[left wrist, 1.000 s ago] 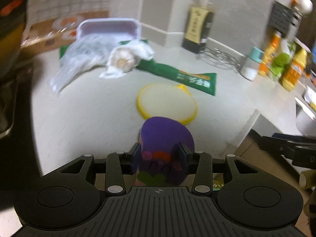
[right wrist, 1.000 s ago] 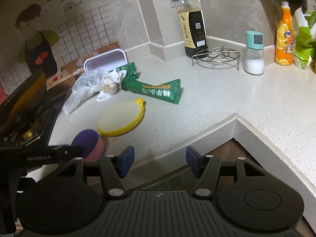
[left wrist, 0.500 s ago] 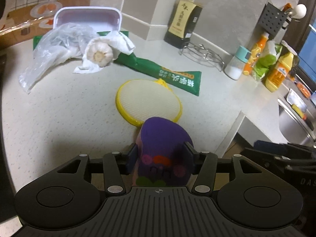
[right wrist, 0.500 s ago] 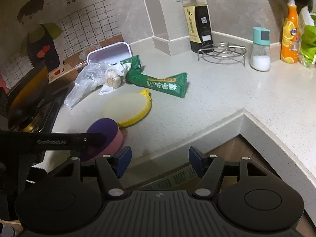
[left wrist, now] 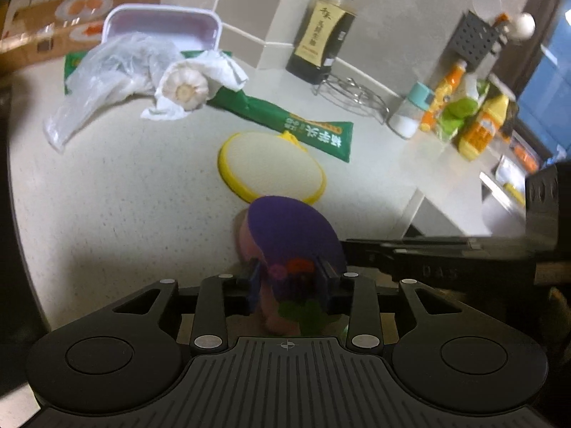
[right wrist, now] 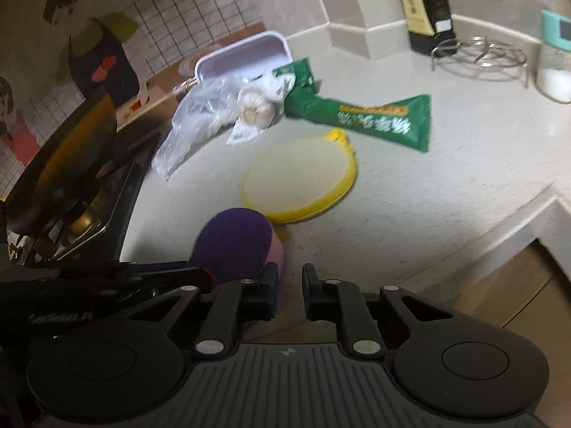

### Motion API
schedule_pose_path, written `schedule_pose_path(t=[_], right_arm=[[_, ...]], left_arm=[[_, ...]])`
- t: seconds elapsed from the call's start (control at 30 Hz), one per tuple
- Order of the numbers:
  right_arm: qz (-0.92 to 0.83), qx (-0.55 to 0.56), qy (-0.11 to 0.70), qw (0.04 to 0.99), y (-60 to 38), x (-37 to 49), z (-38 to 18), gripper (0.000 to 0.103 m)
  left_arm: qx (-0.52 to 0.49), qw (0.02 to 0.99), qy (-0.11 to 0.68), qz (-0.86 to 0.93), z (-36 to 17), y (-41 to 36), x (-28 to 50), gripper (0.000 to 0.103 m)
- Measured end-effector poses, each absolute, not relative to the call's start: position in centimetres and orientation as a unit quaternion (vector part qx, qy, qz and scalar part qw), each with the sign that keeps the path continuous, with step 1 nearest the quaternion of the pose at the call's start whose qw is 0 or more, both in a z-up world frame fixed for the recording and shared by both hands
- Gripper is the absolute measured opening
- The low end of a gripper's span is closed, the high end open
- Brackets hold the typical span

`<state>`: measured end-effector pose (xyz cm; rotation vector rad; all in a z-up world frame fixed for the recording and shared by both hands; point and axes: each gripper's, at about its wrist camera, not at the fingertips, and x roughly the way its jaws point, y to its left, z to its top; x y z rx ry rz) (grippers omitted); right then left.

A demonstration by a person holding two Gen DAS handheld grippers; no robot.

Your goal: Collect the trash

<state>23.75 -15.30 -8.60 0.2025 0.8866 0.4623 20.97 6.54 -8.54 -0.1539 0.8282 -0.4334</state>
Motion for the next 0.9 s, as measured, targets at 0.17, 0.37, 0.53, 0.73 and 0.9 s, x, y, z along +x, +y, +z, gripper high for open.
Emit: schedule_pose_path(t=[0.17, 0.37, 0.53, 0.73, 0.9], right_arm=[[0.196, 0.108, 0.413, 0.883, -17.2, 23.4, -7.7, 0.014], [0.144, 0.12, 0.39, 0.902, -20.9, 22.1, -6.5, 0.015], [0.125, 0.129, 0.382, 0.907, -22.9, 20.6, -6.3, 0.018], [0.14, 0.093, 0.358, 0.919, -21.2, 20.4, -5.8, 0.064], [0.174, 0.045, 0.338, 0.924, -17.6, 21.5, -4.7, 0.067]], left_arm=[[0.052, 0.922, 0.339, -0.179, -6.4, 2.7, 18.9, 0.037], [0.134, 0.905, 0.352, -0.199, -7.9, -1.8, 18.4, 0.043], [0.14, 0.904, 0.347, -0.207, -8.0, -2.7, 18.3, 0.053], [0.029, 0.907, 0.361, -0.214, -6.7, 0.3, 18.8, 0.053], [-0.106, 0.928, 0.33, -0.139, -4.6, 6.8, 21.5, 0.051]])
